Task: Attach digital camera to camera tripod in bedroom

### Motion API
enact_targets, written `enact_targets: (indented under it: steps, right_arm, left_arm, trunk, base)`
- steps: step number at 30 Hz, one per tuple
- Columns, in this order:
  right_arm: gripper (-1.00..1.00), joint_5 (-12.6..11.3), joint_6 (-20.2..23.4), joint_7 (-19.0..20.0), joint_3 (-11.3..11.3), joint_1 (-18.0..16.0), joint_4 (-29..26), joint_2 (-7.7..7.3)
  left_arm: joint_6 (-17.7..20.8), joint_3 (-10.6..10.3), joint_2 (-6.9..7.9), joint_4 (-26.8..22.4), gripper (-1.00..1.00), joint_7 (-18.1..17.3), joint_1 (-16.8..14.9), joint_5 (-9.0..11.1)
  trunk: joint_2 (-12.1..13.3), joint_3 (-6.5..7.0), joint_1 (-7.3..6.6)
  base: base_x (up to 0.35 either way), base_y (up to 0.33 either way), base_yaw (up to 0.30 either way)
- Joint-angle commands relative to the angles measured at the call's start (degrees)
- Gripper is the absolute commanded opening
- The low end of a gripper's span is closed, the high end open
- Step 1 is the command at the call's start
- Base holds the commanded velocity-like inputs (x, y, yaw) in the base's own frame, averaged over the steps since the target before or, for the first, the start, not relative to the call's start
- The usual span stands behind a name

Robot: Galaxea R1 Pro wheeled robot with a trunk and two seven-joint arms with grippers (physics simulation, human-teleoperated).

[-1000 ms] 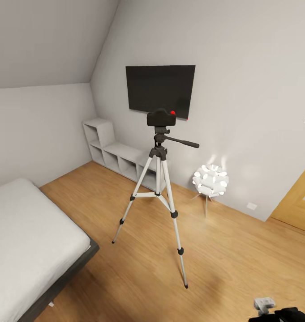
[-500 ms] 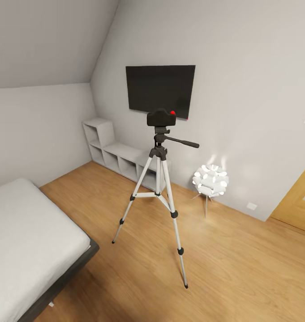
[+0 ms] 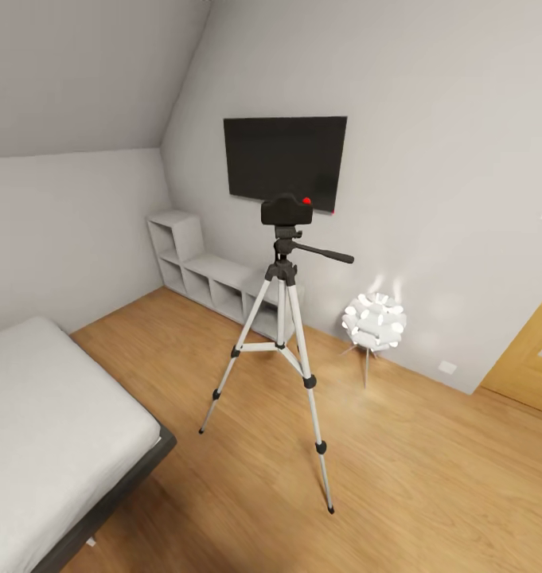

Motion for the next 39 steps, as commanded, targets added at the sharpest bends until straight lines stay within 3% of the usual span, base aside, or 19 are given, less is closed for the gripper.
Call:
enact_targets:
  steps: [1, 39]
  right_arm:
    - [1.00, 0.41, 0.02, 0.14, -0.49, -0.07, 0.11, 0.00]
    - [1.00, 0.37, 0.69, 0.21, -0.40, 0.02, 0.14, 0.67]
  left_arm:
    - [0.17, -0.48, 0.01, 0.01, 1.00, 0.19, -0.04, 0.37]
    - [-0.54, -0.68, 0.21, -0.46, 1.00, 0.36, -0.03, 0.31]
  trunk:
    - [-0.10, -0.04, 0.03]
    - [-0.10, 3.40, 0.03]
  base:
    - [0.000, 0.000, 0.000]
    - [0.000, 0.000, 0.000]
